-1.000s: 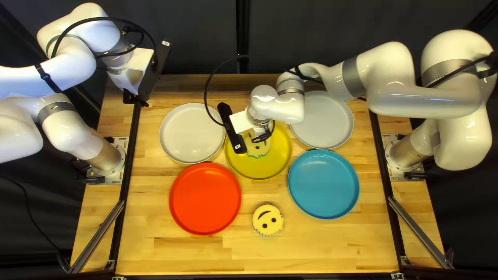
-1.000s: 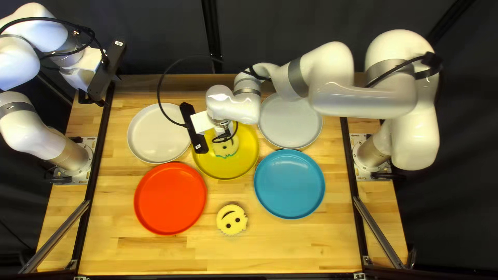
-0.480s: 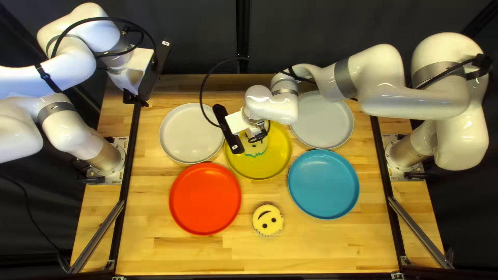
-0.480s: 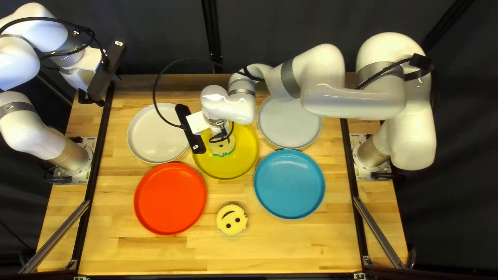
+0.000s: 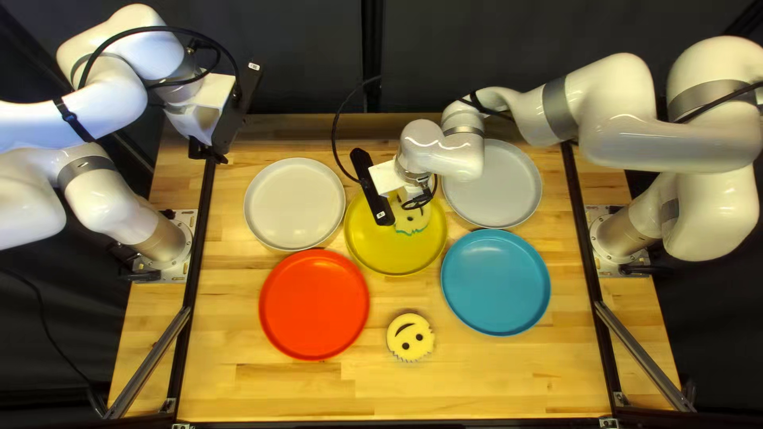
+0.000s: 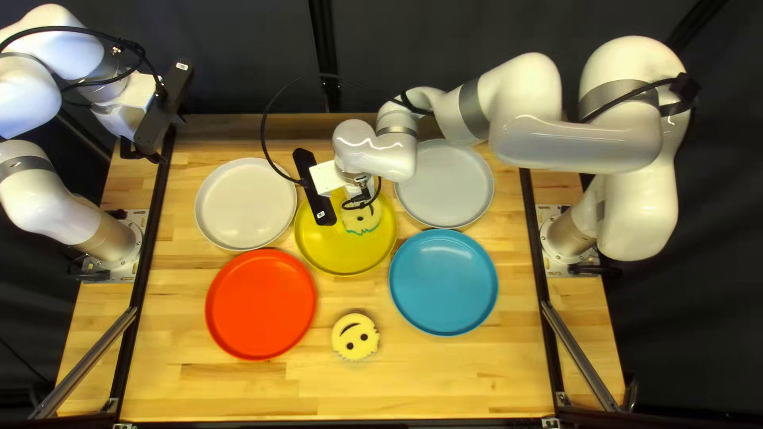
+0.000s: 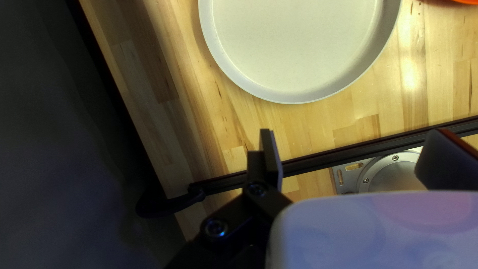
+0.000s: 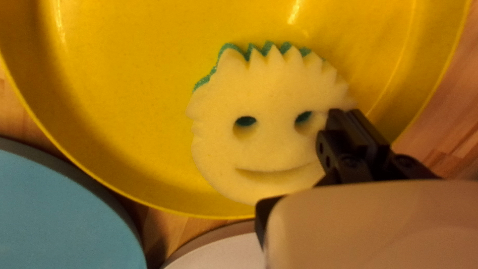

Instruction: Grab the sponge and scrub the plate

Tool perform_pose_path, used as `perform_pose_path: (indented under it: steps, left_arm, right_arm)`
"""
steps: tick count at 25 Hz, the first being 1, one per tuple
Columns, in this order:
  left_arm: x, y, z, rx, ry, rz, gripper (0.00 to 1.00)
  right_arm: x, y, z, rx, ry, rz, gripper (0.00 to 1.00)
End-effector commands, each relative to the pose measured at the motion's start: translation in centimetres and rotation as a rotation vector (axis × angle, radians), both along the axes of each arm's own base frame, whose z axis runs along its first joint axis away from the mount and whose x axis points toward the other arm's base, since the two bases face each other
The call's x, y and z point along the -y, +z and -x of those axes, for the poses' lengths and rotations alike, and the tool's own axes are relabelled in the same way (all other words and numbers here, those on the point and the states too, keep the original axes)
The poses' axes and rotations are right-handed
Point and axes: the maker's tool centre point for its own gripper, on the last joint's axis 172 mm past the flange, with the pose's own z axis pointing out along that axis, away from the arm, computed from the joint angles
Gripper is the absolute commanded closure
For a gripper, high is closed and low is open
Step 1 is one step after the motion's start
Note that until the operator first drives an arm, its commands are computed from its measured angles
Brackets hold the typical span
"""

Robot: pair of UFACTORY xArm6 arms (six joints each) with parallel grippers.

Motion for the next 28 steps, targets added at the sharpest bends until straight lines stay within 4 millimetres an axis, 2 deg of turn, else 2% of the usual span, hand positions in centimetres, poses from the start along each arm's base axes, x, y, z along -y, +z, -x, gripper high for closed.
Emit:
perform_pose_path:
  steps: [1,6,10,14,17,20,24,28]
  left_arm:
    - [0.0,0.0,0.0,0.0,0.0,0.0,0.0]
    - [0.0,0.0,0.0,0.0,0.0,0.0,0.0]
    - [0.0,0.0,0.0,0.0,0.0,0.0,0.0]
    - [0.0,0.0,0.0,0.0,0.0,0.0,0.0]
    - [0.0,0.0,0.0,0.0,0.0,0.0,0.0]
    - [0.0,0.0,0.0,0.0,0.0,0.0,0.0]
    - [0.0,0.0,0.0,0.0,0.0,0.0,0.0]
    - [0.0,0.0,0.0,0.0,0.0,0.0,0.0]
  right_arm:
    - [0.4,-0.2,-1.7,0.009,0.016,0.002,1.0]
    - [0.8,-0.5,-1.4,0.018,0.021,0.002,1.0]
    - [1.4,-1.2,0.9,0.011,0.014,-0.006,1.0]
    - [1.1,-1.5,3.3,0.0,0.0,-0.014,1.0]
    - [0.6,-1.3,5.6,-0.011,-0.015,-0.015,1.0]
    - [0.1,-0.7,6.5,-0.017,-0.027,-0.012,1.0]
    - [-1.3,-0.1,5.2,-0.01,-0.025,-0.001,1.0]
    - [-2.1,-0.1,2.1,0.004,0.002,0.013,1.0]
